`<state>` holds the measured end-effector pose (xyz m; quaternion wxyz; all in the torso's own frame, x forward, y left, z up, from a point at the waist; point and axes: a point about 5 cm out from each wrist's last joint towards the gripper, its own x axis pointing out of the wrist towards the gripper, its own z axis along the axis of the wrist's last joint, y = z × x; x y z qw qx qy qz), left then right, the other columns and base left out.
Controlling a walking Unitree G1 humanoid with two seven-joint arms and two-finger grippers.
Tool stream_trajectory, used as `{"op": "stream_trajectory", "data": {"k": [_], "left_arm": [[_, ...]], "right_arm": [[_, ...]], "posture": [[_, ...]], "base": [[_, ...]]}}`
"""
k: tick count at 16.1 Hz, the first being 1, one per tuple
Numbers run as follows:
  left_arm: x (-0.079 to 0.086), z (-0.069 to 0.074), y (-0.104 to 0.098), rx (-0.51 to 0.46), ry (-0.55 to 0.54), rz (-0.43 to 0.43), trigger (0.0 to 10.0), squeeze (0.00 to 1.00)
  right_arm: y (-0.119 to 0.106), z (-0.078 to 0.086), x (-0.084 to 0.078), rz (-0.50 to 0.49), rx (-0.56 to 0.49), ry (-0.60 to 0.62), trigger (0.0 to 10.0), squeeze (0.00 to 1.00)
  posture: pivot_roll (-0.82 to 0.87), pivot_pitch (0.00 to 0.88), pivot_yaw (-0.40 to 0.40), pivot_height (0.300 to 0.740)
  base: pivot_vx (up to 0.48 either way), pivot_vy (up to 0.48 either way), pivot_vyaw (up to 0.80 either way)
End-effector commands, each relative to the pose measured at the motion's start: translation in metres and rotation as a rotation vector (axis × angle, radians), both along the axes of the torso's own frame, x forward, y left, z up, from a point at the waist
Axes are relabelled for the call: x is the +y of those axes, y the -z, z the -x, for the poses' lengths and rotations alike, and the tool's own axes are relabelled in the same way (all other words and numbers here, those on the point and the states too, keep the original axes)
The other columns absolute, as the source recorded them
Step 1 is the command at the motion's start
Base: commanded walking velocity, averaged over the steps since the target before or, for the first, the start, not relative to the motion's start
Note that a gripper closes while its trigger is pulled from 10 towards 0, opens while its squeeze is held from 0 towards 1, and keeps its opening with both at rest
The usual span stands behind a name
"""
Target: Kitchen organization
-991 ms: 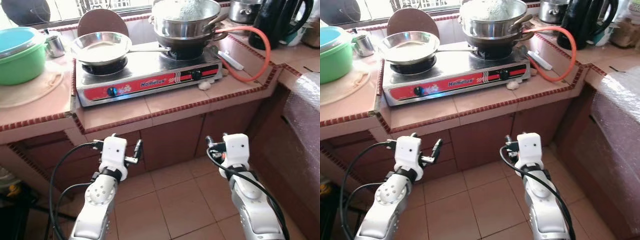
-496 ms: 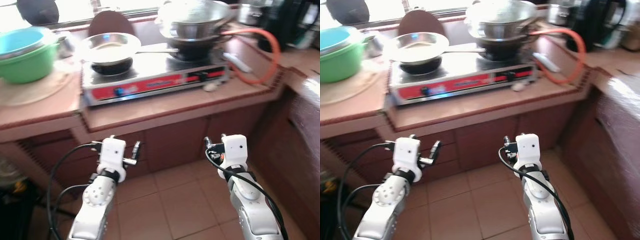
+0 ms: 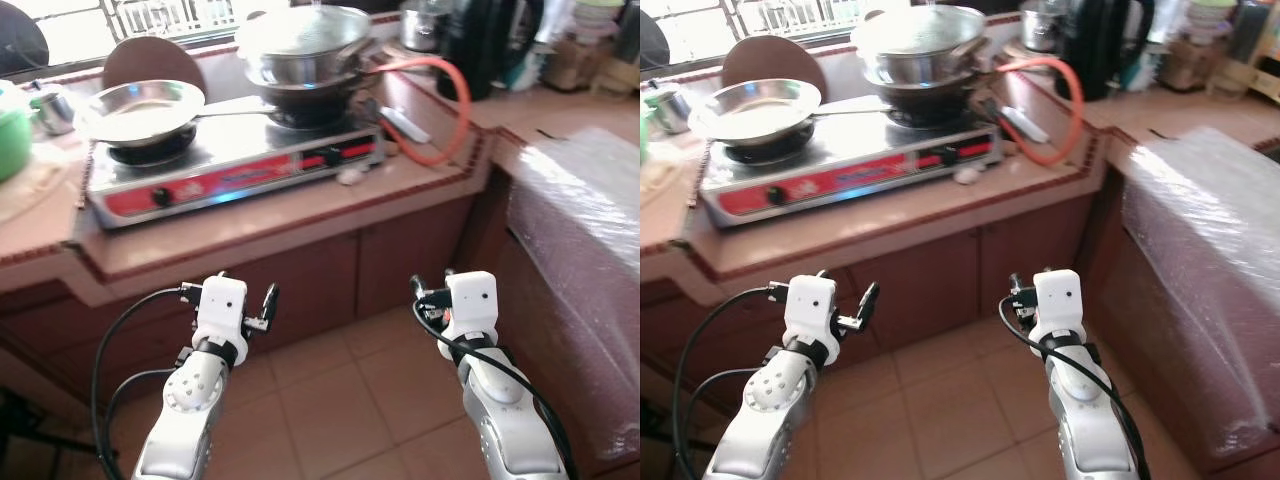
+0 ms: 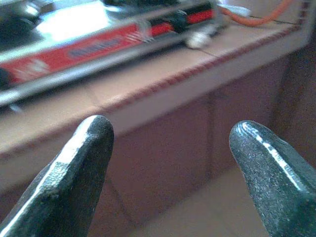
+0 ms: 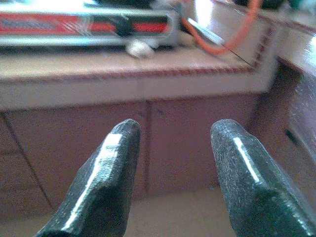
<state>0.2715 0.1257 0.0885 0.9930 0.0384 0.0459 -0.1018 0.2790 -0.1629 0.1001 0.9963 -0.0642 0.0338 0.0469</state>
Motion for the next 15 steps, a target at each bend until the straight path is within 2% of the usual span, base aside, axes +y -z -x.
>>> {"op": "stream_trajectory", "data": {"k": [1, 8, 11, 15], "left_arm": [[0.0, 0.0, 0.0, 0.003, 0.009, -0.012, 10.0, 0.0], [0.003, -0.004, -0.003, -0.002, -0.039, 0.028, 10.0, 0.0], [0.008, -0.007, -0.007, -0.008, -0.099, 0.044, 10.0, 0.0], [0.019, -0.005, -0.008, -0.04, -0.18, 0.002, 10.0, 0.0]], "right_arm": [[-0.006, -0.001, -0.001, -0.004, -0.019, 0.004, 10.0, 0.0], [-0.008, -0.001, 0.001, -0.005, -0.032, 0.001, 10.0, 0.0], [-0.008, -0.002, 0.0, -0.006, -0.033, -0.003, 10.0, 0.0], [-0.011, -0.007, 0.004, 0.001, -0.034, -0.042, 10.0, 0.0]], "posture": [[-0.2, 0.079, 0.088, 0.74], [-0.21, 0.076, 0.092, 0.74], [-0.2, 0.075, 0.085, 0.74], [-0.18, 0.067, 0.051, 0.74]], "base": [[0.0, -0.431, 0.0], [0.0, -0.04, 0.0], [0.0, 0.0, 0.0], [0.0, 0.0, 0.0]]}}
